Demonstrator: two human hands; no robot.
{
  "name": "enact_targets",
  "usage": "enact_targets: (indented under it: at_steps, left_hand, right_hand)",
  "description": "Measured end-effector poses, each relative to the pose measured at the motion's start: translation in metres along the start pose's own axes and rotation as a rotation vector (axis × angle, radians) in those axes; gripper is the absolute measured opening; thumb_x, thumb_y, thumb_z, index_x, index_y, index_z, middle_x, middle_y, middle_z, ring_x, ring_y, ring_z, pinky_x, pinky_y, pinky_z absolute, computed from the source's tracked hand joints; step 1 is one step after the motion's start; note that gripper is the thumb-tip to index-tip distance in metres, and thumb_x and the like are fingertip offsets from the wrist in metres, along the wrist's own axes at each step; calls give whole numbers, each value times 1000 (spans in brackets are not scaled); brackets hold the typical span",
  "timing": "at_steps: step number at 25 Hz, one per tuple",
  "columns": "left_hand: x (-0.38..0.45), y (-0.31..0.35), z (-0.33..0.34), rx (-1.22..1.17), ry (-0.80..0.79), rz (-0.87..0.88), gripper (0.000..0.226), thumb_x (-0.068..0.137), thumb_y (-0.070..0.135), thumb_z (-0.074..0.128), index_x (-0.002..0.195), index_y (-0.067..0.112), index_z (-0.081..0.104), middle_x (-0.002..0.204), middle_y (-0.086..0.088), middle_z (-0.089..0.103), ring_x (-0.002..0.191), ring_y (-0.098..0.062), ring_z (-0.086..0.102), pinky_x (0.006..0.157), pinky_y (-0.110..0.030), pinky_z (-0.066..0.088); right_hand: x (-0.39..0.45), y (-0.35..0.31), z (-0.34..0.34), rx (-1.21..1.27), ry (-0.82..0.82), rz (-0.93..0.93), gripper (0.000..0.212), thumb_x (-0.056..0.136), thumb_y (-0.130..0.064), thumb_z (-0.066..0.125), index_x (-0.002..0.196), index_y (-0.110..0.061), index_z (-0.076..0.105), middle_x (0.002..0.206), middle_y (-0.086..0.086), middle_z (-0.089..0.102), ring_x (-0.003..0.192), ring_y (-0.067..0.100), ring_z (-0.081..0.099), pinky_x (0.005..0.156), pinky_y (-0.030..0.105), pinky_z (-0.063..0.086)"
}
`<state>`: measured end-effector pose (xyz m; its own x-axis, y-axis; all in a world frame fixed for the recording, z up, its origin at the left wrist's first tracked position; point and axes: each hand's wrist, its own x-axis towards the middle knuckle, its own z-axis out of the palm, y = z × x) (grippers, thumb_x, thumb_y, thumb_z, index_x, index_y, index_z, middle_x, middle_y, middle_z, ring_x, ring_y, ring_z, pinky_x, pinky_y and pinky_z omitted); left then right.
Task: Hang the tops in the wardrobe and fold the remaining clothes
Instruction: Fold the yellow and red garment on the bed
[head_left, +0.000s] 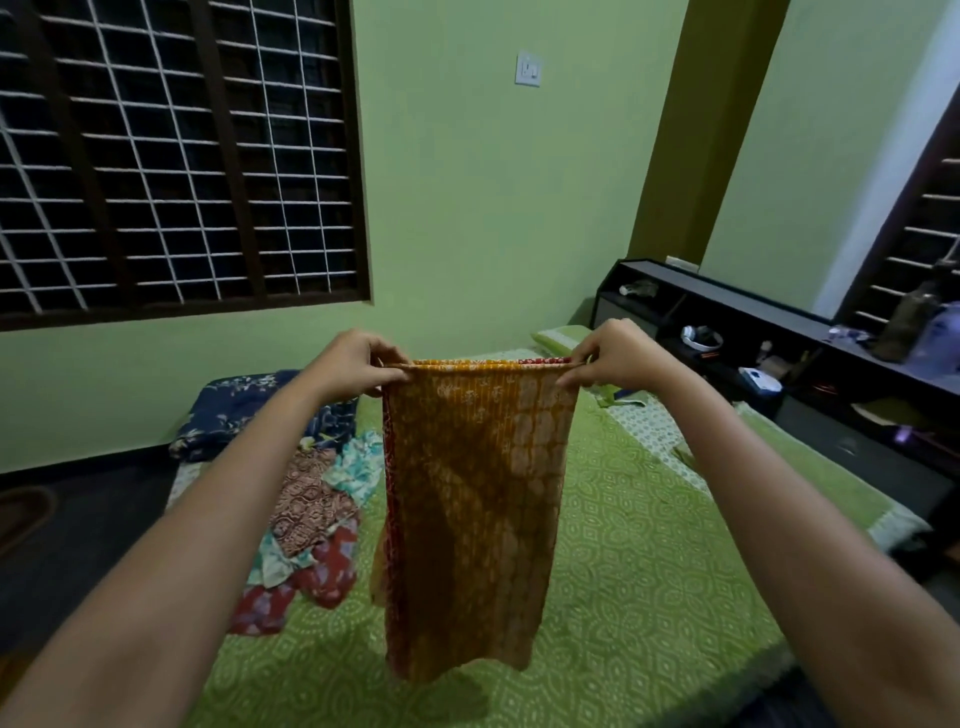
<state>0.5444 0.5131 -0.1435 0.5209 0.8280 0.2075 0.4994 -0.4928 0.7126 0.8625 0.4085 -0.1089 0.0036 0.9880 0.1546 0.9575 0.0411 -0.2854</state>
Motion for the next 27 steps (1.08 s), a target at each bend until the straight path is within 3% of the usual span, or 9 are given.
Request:
enact_targets:
  at_steps: [4,8,10,12,15,17,20,24,27]
  left_hand:
    - [24,27,13,72,87,67,37,84,16,69,119,21,59,94,-4,62,71,-14,58,65,-28,52]
    - [85,9,66,390,-31,-85,20,88,22,66,106,12,70,99,-3,69,82,-17,61,77,-30,50]
    - [125,-14,93,328,-23,-165,7,88,20,66,94,16,67,82,0,68,68,-14,66,67,-28,54]
    - [178,-41,115,208,-4,-281,4,88,14,67,87,12,64,76,-2,67,59,-11,68,57,-24,54]
    - [258,-74,145,84,75,-423,2,86,3,66,86,4,65,87,-12,70,69,-18,70,66,-34,59]
    - [312,-91,158,96,165,-405,6,87,3,65,85,8,63,91,-11,69,79,-22,67,76,-37,58]
    - [368,-103,162,163,301,-286,6,90,10,62,95,10,66,90,-4,64,81,-19,60,72,-30,51]
    - [377,-121,186,173,388,-99,11,86,6,62,96,9,66,93,-9,68,82,-23,63,74,-33,53]
    - [339,-161,240,175,327,-83,12,80,1,65,91,6,67,95,-11,67,84,-26,62,76,-32,50]
  right_hand:
    - [4,36,-9,386,298,31,25,74,-16,81,81,-7,58,77,2,68,50,15,67,51,29,54]
    - [61,80,36,374,183,204,36,84,4,67,117,-11,62,79,5,60,40,6,59,41,19,50]
    - [104,108,62,392,129,324,26,90,8,57,112,-3,66,73,2,59,48,7,64,47,23,55]
    - [155,137,86,399,96,393,21,89,10,54,103,1,67,76,7,62,71,25,70,63,37,59]
    - [230,169,112,225,90,433,15,85,5,58,94,-2,68,86,14,67,81,30,66,73,38,57]
    - [276,189,122,155,169,443,19,87,4,48,87,-5,65,88,15,64,73,26,56,64,32,47]
    - [315,207,118,161,353,389,26,88,7,42,95,-5,64,89,12,60,76,24,50,61,28,35]
    - [315,235,142,147,495,263,22,92,2,50,107,-3,65,107,11,65,96,25,59,72,25,38]
    - [281,260,206,186,464,238,17,93,-7,55,105,-4,67,106,11,67,93,27,62,73,31,46]
